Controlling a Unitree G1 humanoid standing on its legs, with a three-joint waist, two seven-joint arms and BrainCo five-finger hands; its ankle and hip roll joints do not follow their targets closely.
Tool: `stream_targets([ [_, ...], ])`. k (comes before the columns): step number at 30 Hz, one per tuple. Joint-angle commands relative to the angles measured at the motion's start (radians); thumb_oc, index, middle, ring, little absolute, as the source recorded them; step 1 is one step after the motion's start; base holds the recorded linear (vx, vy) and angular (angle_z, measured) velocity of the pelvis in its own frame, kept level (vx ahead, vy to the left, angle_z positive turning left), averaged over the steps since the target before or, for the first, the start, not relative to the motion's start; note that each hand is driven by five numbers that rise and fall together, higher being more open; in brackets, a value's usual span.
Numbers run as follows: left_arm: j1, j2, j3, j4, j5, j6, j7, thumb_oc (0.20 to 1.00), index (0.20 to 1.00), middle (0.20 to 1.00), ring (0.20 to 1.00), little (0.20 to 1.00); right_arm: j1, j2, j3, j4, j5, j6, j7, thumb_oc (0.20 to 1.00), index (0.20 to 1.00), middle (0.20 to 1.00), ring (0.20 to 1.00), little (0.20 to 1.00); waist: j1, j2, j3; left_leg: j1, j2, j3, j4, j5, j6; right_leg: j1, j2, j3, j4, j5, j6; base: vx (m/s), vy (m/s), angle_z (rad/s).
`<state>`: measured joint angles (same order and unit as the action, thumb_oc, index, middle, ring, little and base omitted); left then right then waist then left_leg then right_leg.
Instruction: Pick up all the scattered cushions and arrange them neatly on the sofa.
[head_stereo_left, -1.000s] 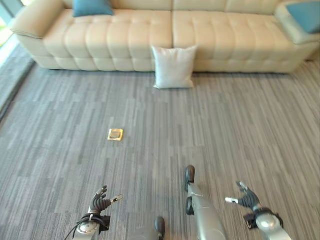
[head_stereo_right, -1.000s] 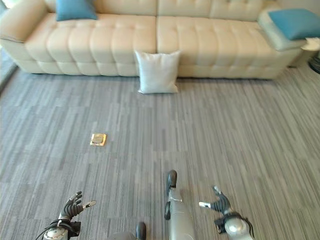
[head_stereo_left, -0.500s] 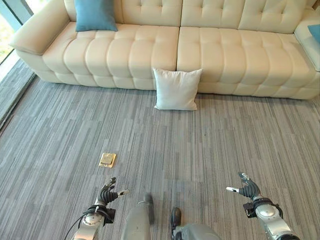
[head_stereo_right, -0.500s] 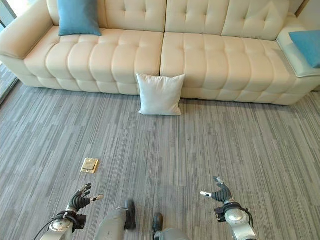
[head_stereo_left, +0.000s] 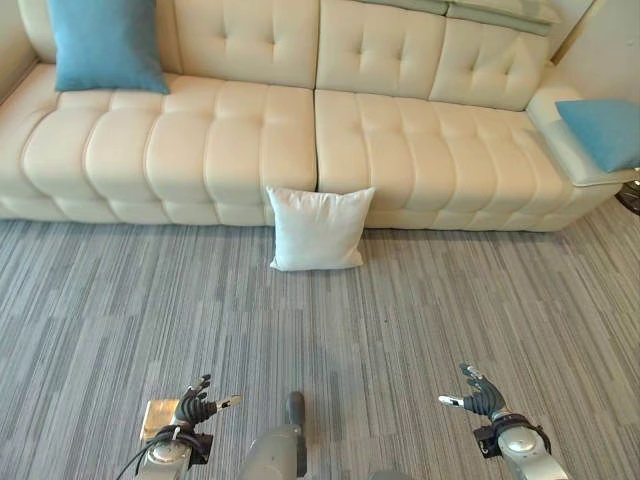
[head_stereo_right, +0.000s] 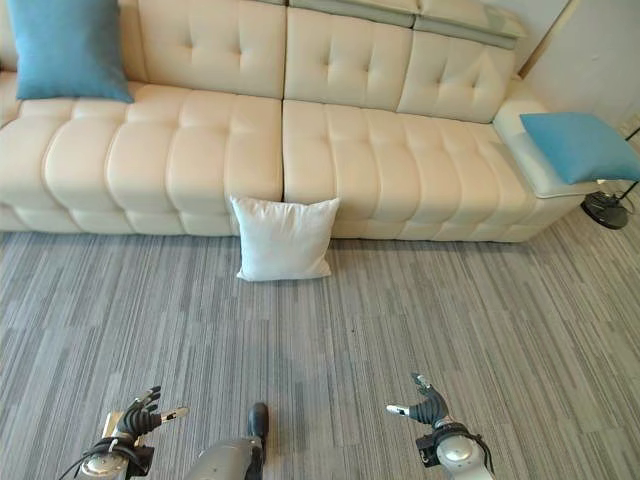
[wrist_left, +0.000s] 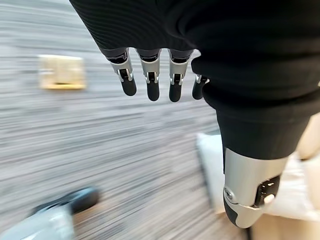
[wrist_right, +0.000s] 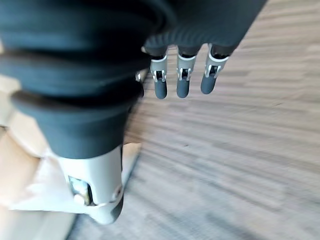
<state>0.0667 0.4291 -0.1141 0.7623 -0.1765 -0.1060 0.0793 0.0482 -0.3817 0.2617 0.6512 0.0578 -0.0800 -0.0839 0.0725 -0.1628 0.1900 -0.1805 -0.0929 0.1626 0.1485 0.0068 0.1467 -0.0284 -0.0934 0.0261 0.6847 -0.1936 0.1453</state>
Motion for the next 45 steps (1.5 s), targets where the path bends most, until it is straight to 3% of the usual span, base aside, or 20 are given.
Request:
stream_targets([
  [1, 0.022, 0.021, 0.014, -0.052, -0.009, -0.020, 0.022, 1.000, 1.000, 1.000, 1.000, 1.000, -0.055, -0.039, -0.015, -0.053, -0.016, -0.021, -0.009, 1.000, 1.000, 1.000, 1.000, 1.000, 0.016, 0.057, 0.057, 0.011, 0.064, -0.079, 0.034, -0.087, -0.057, -0.086, -0.031, -0.071, -0.070, 0.337, -0.010, 0.64, 0.291, -0.10],
  [2, 0.028, 0.014, 0.017, -0.043, -0.012, -0.024, 0.021, 1.000, 1.000, 1.000, 1.000, 1.000, -0.056, -0.047, -0.013, -0.064, -0.019, -0.018, -0.004, 1.000, 1.000, 1.000, 1.000, 1.000, -0.004, 0.076, 0.067, 0.082, 0.058, -0.085, 0.004, -0.108, -0.057, -0.151, -0.042, -0.138, -0.141, 0.265, -0.031, 0.42, 0.161, 0.00],
  [4, 0.031, 0.011, 0.019, -0.033, -0.011, -0.027, 0.021, 1.000, 1.000, 1.000, 1.000, 1.000, -0.057, -0.052, -0.014, -0.065, -0.017, -0.017, -0.002, 1.000, 1.000, 1.000, 1.000, 1.000, -0.014, 0.084, 0.074, 0.125, 0.052, -0.090, -0.013, -0.126, -0.058, -0.188, -0.038, -0.169, -0.206, 0.242, -0.034, 0.39, 0.077, 0.02],
  [8, 0.039, -0.012, 0.028, -0.006, -0.004, -0.027, 0.018, 1.000, 1.000, 1.000, 1.000, 1.000, -0.059, -0.055, -0.019, -0.053, -0.006, -0.008, 0.002, 1.000, 1.000, 1.000, 1.000, 1.000, -0.045, 0.090, 0.094, 0.251, 0.028, -0.111, -0.050, -0.178, -0.086, -0.248, -0.041, -0.252, -0.565, 0.283, 0.007, 0.46, 0.007, 0.03],
  [11, 0.038, -0.028, 0.037, 0.013, 0.013, -0.030, 0.014, 1.000, 1.000, 1.000, 1.000, 1.000, -0.047, -0.060, -0.031, -0.045, -0.010, -0.004, 0.007, 1.000, 1.000, 1.000, 1.000, 1.000, -0.081, 0.101, 0.085, 0.318, 0.024, -0.164, -0.055, -0.197, -0.109, -0.293, -0.012, -0.204, -0.668, 0.323, 0.032, 0.49, -0.045, 0.22],
  [14, 0.037, -0.034, 0.028, 0.021, 0.028, -0.033, 0.011, 1.000, 1.000, 1.000, 1.000, 1.000, -0.018, -0.063, -0.048, -0.044, -0.006, -0.001, 0.011, 1.000, 1.000, 1.000, 1.000, 1.000, -0.108, 0.102, 0.072, 0.381, 0.027, -0.214, -0.040, -0.219, -0.132, -0.302, -0.009, -0.140, -0.652, 0.360, 0.030, 0.48, -0.142, 0.62],
  [16, 0.037, -0.038, 0.025, 0.034, 0.034, -0.035, 0.011, 1.000, 1.000, 1.000, 1.000, 1.000, -0.007, -0.062, -0.057, -0.040, -0.001, -0.001, 0.013, 1.000, 1.000, 1.000, 1.000, 1.000, -0.116, 0.106, 0.062, 0.389, 0.037, -0.224, -0.014, -0.207, -0.152, -0.280, -0.013, -0.150, -0.651, 0.376, 0.020, 0.31, -0.135, 0.86],
  [17, 0.033, -0.044, 0.015, 0.042, 0.034, -0.033, 0.012, 1.000, 1.000, 1.000, 1.000, 1.000, -0.003, -0.063, -0.063, -0.036, -0.001, -0.002, 0.010, 1.000, 1.000, 1.000, 1.000, 1.000, -0.121, 0.110, 0.059, 0.369, 0.049, -0.216, 0.043, -0.162, -0.181, -0.263, -0.015, -0.159, -0.648, 0.385, 0.010, 0.35, -0.275, 0.78],
  [18, 0.033, -0.048, 0.009, 0.034, 0.031, -0.032, 0.010, 1.000, 1.000, 1.000, 1.000, 1.000, 0.005, -0.069, -0.073, -0.041, 0.007, -0.003, 0.006, 1.000, 1.000, 1.000, 1.000, 1.000, -0.132, 0.100, 0.052, 0.296, 0.117, -0.135, 0.239, -0.053, -0.225, -0.203, -0.023, -0.185, -0.653, 0.374, -0.020, 0.45, -0.371, 0.97],
  [19, 0.035, -0.048, 0.007, 0.023, 0.025, -0.032, 0.010, 1.000, 1.000, 1.000, 1.000, 1.000, 0.002, -0.079, -0.071, -0.044, 0.016, -0.009, -0.002, 1.000, 1.000, 1.000, 1.000, 1.000, -0.129, 0.097, 0.054, 0.248, 0.144, -0.099, 0.348, -0.008, -0.230, -0.174, -0.020, -0.204, -0.655, 0.350, -0.044, 0.40, -0.378, 0.79],
  [22, 0.023, -0.051, 0.008, 0.028, 0.021, -0.026, 0.010, 1.000, 1.000, 1.000, 1.000, 1.000, -0.017, -0.093, -0.066, -0.033, 0.019, 0.000, -0.010, 1.000, 1.000, 1.000, 1.000, 1.000, -0.116, 0.104, 0.060, 0.161, 0.224, -0.016, 0.510, 0.001, -0.236, -0.101, 0.009, -0.216, -0.658, 0.271, -0.090, 0.27, -0.203, 0.03],
  [23, 0.021, -0.052, 0.008, 0.028, 0.021, -0.026, 0.010, 1.000, 1.000, 1.000, 1.000, 1.000, -0.018, -0.094, -0.067, -0.033, 0.020, 0.000, -0.010, 1.000, 1.000, 1.000, 1.000, 1.000, -0.115, 0.096, 0.063, 0.151, 0.219, -0.007, 0.517, 0.009, -0.227, -0.108, 0.001, -0.218, -0.658, 0.282, -0.096, 0.17, -0.089, -0.44],
  [25, 0.015, -0.056, 0.004, 0.027, 0.012, -0.028, 0.006, 1.000, 1.000, 1.000, 1.000, 1.000, -0.029, -0.102, -0.067, -0.035, 0.022, 0.000, -0.015, 1.000, 1.000, 1.000, 1.000, 1.000, -0.098, 0.098, 0.071, 0.091, 0.217, 0.033, 0.478, -0.045, -0.210, -0.071, 0.003, -0.222, -0.662, 0.254, -0.096, 0.25, -0.037, -0.24],
  [27, 0.014, -0.058, -0.010, 0.023, 0.022, -0.025, -0.001, 1.000, 1.000, 1.000, 1.000, 1.000, -0.024, -0.106, -0.082, -0.040, 0.028, 0.000, -0.023, 1.000, 1.000, 1.000, 1.000, 1.000, -0.088, 0.098, 0.069, 0.021, 0.207, 0.084, 0.262, -0.075, -0.194, -0.015, 0.001, -0.228, -0.670, 0.218, -0.078, 0.41, 0.025, -0.12],
  [28, 0.011, -0.057, -0.014, 0.024, 0.027, -0.022, 0.000, 1.000, 1.000, 1.000, 1.000, 1.000, -0.021, -0.102, -0.086, -0.041, 0.030, 0.000, -0.028, 1.000, 1.000, 1.000, 1.000, 1.000, -0.084, 0.100, 0.070, 0.003, 0.197, 0.091, 0.190, -0.064, -0.192, 0.001, 0.006, -0.227, -0.664, 0.203, -0.081, 0.41, 0.059, -0.07],
  [29, 0.009, -0.056, -0.017, 0.023, 0.035, -0.022, 0.002, 1.000, 1.000, 1.000, 1.000, 1.000, -0.020, -0.098, -0.090, -0.040, 0.029, -0.002, -0.038, 1.000, 1.000, 1.000, 1.000, 1.000, -0.074, 0.111, 0.072, -0.030, 0.176, 0.074, 0.061, 0.013, -0.207, 0.038, 0.030, -0.221, -0.667, 0.181, -0.081, 0.30, 0.045, 0.07],
  [35, 0.026, -0.060, -0.011, 0.037, 0.040, -0.016, 0.001, 1.000, 1.000, 1.000, 1.000, 1.000, -0.009, -0.087, -0.087, -0.034, 0.004, 0.004, -0.039, 1.000, 1.000, 1.000, 1.000, 1.000, -0.055, 0.129, 0.054, -0.019, 0.185, 0.088, -0.063, 0.086, -0.220, 0.101, 0.045, -0.211, -0.655, 0.131, -0.068, 0.27, 0.094, -0.04],
  [40, 0.043, -0.054, 0.001, 0.065, 0.047, -0.008, -0.002, 1.000, 1.000, 1.000, 1.000, 1.000, -0.007, -0.070, -0.071, -0.047, -0.029, 0.009, -0.025, 1.000, 1.000, 1.000, 1.000, 1.000, -0.035, 0.111, 0.035, 0.028, 0.153, 0.061, -0.040, 0.025, -0.174, 0.095, 0.006, -0.170, -0.562, 0.116, -0.045, 0.25, 0.203, -0.43],
  [42, 0.031, -0.030, 0.013, 0.057, 0.035, -0.006, 0.008, 1.000, 1.000, 1.000, 1.000, 1.000, -0.025, -0.055, -0.060, -0.072, -0.032, 0.010, -0.018, 1.000, 1.000, 1.000, 1.000, 1.000, -0.040, 0.105, 0.061, 0.078, 0.133, 0.052, -0.051, -0.005, -0.132, -0.021, -0.020, -0.138, -0.331, 0.199, -0.007, 0.13, 0.205, -0.21],
  [45, 0.022, -0.015, 0.019, 0.051, 0.035, -0.011, 0.014, 1.000, 1.000, 1.000, 1.000, 1.000, -0.044, -0.048, -0.046, -0.083, -0.031, 0.005, -0.016, 1.000, 1.000, 1.000, 1.000, 1.000, -0.043, 0.113, 0.074, 0.107, 0.133, 0.051, -0.069, -0.017, -0.123, -0.094, -0.022, -0.135, -0.279, 0.209, -0.010, 0.08, 0.106, -0.17],
])
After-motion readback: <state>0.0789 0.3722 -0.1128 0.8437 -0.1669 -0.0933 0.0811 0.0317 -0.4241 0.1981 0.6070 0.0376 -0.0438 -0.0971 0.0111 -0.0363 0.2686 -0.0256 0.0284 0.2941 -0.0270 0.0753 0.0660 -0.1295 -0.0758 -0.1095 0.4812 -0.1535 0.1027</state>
